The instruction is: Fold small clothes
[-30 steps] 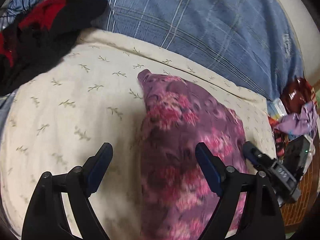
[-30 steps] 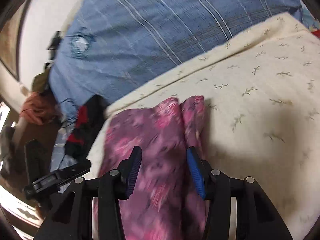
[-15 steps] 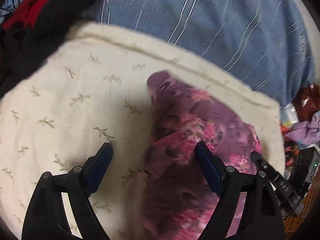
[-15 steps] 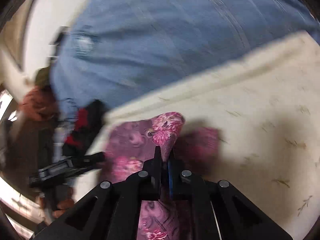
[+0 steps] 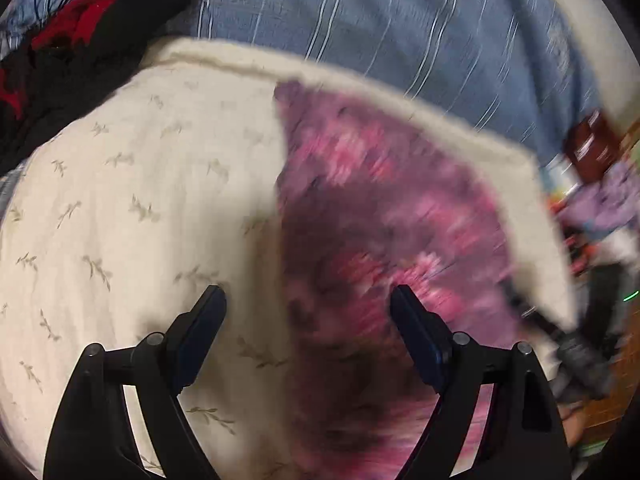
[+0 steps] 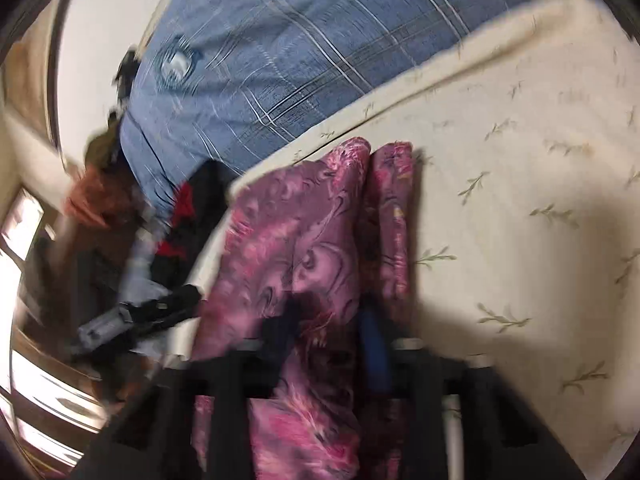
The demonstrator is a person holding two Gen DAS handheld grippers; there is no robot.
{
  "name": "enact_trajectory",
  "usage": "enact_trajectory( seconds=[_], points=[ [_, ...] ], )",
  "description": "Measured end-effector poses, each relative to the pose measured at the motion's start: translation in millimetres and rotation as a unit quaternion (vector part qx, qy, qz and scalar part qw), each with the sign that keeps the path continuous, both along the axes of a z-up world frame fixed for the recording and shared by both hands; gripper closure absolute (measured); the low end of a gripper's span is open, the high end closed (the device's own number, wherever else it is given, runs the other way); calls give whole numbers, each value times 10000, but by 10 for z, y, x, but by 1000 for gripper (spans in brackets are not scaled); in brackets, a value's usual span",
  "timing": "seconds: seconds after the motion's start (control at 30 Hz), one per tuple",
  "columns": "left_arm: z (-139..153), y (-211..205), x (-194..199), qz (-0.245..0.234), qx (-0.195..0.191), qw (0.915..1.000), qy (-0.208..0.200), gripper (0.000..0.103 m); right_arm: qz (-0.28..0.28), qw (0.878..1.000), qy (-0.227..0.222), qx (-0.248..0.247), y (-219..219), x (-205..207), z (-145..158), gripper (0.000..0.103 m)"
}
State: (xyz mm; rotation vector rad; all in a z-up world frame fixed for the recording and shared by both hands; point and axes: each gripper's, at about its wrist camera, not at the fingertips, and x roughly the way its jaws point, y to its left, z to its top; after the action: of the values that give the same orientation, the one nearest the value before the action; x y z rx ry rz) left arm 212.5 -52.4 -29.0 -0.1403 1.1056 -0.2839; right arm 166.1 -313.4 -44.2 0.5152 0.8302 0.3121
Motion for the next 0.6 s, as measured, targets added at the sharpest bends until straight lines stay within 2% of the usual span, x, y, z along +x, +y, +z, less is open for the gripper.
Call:
enact_trajectory(
  seconds=[0.07,0.13,0.17,0.23,0.3,0.33,0.4,0.47,0.53,0.6],
  points=[
    [55,-8,-84,-5,209,9997,-157,17,-92,9999,17,-135,9,-10,19,85],
    [194,38,-188,-54,59,9998,-198,18,-208,9992,-43,-326,11,-86,165,81],
    [237,58,-233,-64,-21,9997,-250,18,-218,9989,-168,-367,3,-186,272,77],
    [327,117,-415,-91,-141,9990,-424,18,-170,9986,-413,-280,-24,-357,394,77],
    [312,94,-548,-150,-86,9986,-498,18,22,9971,-738,-172,-4,-592,465,77],
    [254,79,-608,-194,-24,9986,-488,18,125,9969,-748,-199,26,-662,432,77],
    [74,7,-624,-235,165,9991,-315,17,118,9978,-500,-414,83,-670,272,80],
    [-87,-4,-599,-183,142,9995,-215,12,9,9964,-70,-840,93,-611,10,82],
    [-61,44,-611,-88,68,9997,-236,11,-21,9980,-161,-610,21,-632,-72,82],
    [56,105,-636,-23,-35,9997,-222,11,-101,9982,-80,-589,9,-644,37,82]
  ],
)
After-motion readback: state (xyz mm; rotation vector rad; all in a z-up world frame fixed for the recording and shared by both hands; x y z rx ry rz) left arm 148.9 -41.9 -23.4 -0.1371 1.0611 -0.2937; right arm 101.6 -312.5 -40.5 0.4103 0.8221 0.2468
